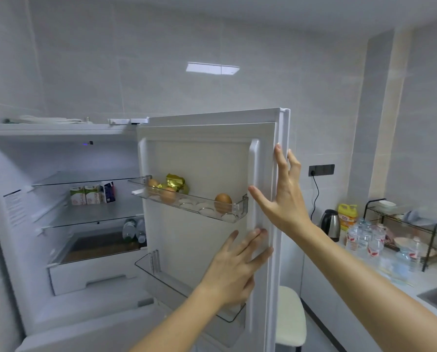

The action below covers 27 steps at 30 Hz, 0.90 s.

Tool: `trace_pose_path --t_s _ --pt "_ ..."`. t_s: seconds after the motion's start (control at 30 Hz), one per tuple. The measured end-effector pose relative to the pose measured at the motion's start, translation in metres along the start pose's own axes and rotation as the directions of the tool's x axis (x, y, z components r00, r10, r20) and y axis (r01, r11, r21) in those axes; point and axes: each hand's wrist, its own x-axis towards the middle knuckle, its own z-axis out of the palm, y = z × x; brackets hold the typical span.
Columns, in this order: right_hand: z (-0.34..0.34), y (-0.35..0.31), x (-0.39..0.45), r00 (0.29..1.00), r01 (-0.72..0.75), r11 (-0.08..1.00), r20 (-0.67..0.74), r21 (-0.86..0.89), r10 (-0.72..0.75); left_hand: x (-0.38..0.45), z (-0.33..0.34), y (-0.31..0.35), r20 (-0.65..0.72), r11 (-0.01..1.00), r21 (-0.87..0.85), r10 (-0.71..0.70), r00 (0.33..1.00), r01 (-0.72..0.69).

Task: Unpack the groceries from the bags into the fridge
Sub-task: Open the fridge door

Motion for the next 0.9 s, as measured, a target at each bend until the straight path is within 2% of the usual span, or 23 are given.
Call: trace_pose_path --t_s 0.13,0.27,0.33,0.4,0.47,0.57,0.67,0.9 --pt "0.005 -0.011 -0.005 1.000 0.000 0.998 -0.028 -0.056 -0.002 -0.015 -0.019 -0.007 0.004 0.995 -0.072 0.066 0.998 -0.065" --pt "0.001 -0.032 -0.005 0.995 0.033 0.972 -0.084 -0.233 -0.054 -0.039 -0.045 -0.020 -0.035 0.992 -0.126 0.002 0.999 -0.006" --pt "0.002 -0.052 -0.005 0.975 0.159 0.960 -0.119 -0.231 -0.190 -0.061 -0.056 -0.030 -0.048 0.987 -0.153 -0.065 0.997 0.057" --pt "0.012 -0.080 -0.009 0.935 0.312 0.937 -0.126 -0.155 -0.332 -0.088 -0.064 -0.045 -0.052 0.972 -0.171 -0.172 0.984 0.161" --pt "0.030 -0.112 -0.015 0.908 0.416 0.909 -0.038 -0.005 -0.416 -0.116 -0.072 -0.064 -0.030 0.939 -0.178 -0.305 0.952 0.295" --pt "0.073 -0.153 -0.020 0.852 0.476 0.869 0.172 0.134 -0.494 -0.159 -0.087 -0.096 0.081 0.838 -0.147 -0.519 0.851 0.525" --pt "0.132 -0.179 -0.023 0.808 0.453 0.872 0.328 0.186 -0.490 -0.209 -0.098 -0.133 0.132 0.727 -0.057 -0.674 0.727 0.684" --pt "0.272 -0.237 -0.053 0.710 0.332 0.897 0.548 0.293 -0.442 -0.339 -0.121 -0.195 0.134 0.463 0.094 -0.883 0.450 0.881"
